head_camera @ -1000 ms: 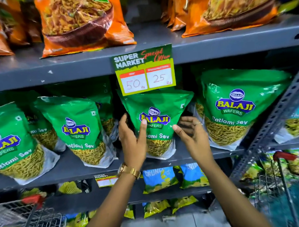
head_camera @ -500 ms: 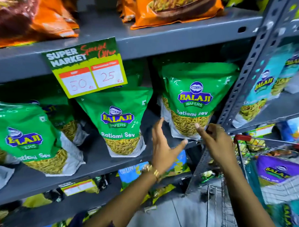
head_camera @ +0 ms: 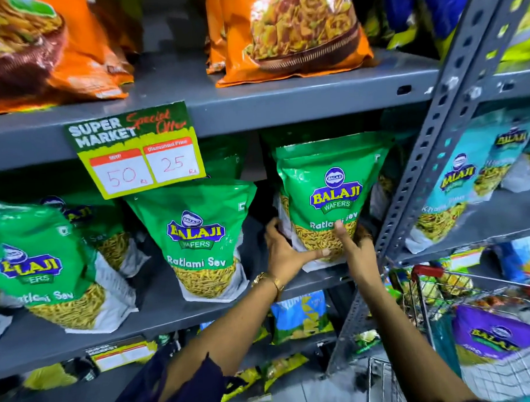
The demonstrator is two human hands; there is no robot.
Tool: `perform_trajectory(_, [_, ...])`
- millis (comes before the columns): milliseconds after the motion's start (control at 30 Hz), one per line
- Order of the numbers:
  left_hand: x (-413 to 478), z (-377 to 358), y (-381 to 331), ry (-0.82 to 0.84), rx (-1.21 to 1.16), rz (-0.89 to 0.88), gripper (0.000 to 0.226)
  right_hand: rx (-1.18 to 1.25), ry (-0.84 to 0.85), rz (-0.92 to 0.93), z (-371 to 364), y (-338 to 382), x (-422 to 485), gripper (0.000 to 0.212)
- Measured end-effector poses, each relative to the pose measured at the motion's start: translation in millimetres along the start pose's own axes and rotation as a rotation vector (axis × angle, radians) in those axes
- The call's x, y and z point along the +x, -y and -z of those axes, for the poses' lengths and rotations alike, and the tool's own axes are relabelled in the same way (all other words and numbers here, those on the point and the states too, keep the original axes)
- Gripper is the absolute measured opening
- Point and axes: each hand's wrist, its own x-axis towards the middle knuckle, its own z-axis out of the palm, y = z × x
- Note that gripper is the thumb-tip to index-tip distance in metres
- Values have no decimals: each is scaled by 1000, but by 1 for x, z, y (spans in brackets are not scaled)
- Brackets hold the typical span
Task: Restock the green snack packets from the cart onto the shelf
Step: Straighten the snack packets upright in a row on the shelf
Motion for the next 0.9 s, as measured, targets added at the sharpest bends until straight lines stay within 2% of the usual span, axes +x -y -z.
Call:
perform_trajectory(67, [9,-1,0,74,-59,35,132,110,-27,-3,-6,-6,7,63])
perform_trajectory(167, [17,-7,3,175,-37,0,144,160,-63,-63,-12,-10,17,78])
perform_trajectory(267, [18,-13,7,159,-84,7,143,183,-24,-79,-10,-8,27,95])
perform_trajectory(367, [18,-18,10,152,-119,-5,128,240,85,-60,-6,-5,33,99])
perform_trajectory(433, [17,-19,9,139,-141,8,125,289,136,-81,-5,-6,35,92])
perform_trajectory(600, [16,-22,8,153,-193,13,129,294,232,-79,-4,-10,41,47])
perform_trajectory(633, [16,-23,8,156,-192,12,128,288,241,-82,-4,-10,41,48])
perform_trajectory(700, [16,-23,10,161,-185,9,125,273,268,-88,-4,-8,40,66])
perform_trajectory(733, [16,-22,10,168,-175,2,122,265,274,-94,-4,-6,38,69])
perform_trajectory(800, [15,-19,7,173,-143,-5,121,254,242,-98,-5,-7,37,54])
perform_trajectory(867, [11,-15,3,173,-97,-14,131,222,158,-99,-5,-12,36,36])
perform_trajectory(900, [8,-12,1,185,-72,-28,139,171,110,-120,-4,-13,33,37])
